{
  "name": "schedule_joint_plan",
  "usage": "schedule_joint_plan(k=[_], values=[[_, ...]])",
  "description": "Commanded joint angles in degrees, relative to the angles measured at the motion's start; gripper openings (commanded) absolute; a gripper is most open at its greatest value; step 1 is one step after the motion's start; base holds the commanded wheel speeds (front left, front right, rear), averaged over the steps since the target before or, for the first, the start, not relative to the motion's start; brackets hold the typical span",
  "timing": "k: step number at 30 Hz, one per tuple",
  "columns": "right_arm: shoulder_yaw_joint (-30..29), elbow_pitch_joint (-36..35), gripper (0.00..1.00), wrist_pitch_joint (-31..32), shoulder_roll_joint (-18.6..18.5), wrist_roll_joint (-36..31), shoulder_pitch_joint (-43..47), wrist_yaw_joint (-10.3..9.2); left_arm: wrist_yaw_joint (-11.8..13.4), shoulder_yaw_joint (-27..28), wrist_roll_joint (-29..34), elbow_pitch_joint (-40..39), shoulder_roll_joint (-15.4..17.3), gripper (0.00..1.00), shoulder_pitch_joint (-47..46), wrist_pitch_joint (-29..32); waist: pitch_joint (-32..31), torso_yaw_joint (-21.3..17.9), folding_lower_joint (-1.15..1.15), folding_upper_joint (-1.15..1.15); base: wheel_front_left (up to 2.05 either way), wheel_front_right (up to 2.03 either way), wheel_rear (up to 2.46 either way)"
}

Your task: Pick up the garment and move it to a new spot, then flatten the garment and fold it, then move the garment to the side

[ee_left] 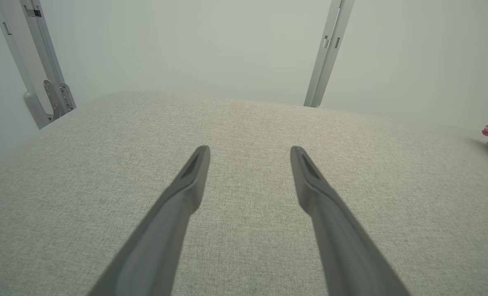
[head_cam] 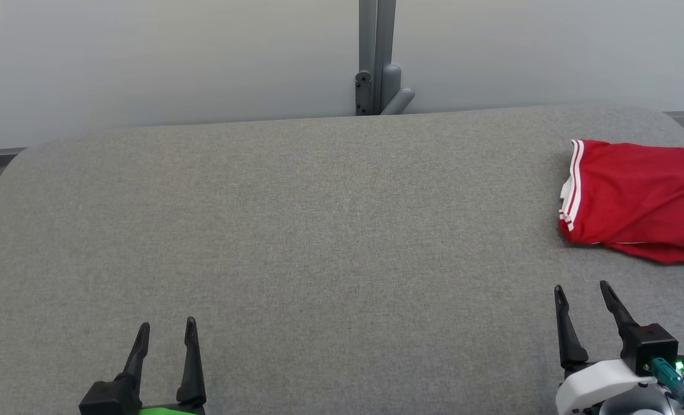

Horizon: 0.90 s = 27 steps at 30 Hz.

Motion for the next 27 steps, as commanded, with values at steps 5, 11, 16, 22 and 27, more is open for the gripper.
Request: schedule_joint_plan(k=[5,11,16,22,27], values=[[0.01,0.44,1.0,-0.13,-0.15,0.38,-0.29,-0.11,0.71,0.11,0.24,-0.05,0.15,1.0,0.44,-0.16,-0.11,0.08,0.0,0.07,0.0,0.0,0.0],[0.18,0.68,1.0,0.01,0.06,0.44,0.05,0.0,0.62,-0.06,0.01,0.22,-0.02,1.0,0.05,0.01,-0.15,0.12,0.0,0.0,0.0,0.0,0.0],[0.2,0.65,1.0,0.0,0.04,0.48,-0.07,-0.01,0.52,0.11,0.03,0.19,-0.01,1.0,-0.03,0.0,-0.1,0.09,0.0,0.0,0.0,0.0,0.0],[0.21,1.69,0.0,0.07,0.37,0.51,0.69,0.0,0.44,0.02,-0.07,1.27,-0.13,0.0,0.34,0.1,-0.06,0.07,0.0,0.0,0.0,0.0,0.0],[-0.08,4.18,0.0,0.67,0.85,1.61,1.08,0.01,0.39,-0.05,-1.48,3.6,-0.22,0.0,0.38,0.68,-0.06,0.06,0.0,0.0,0.0,0.0,0.0]])
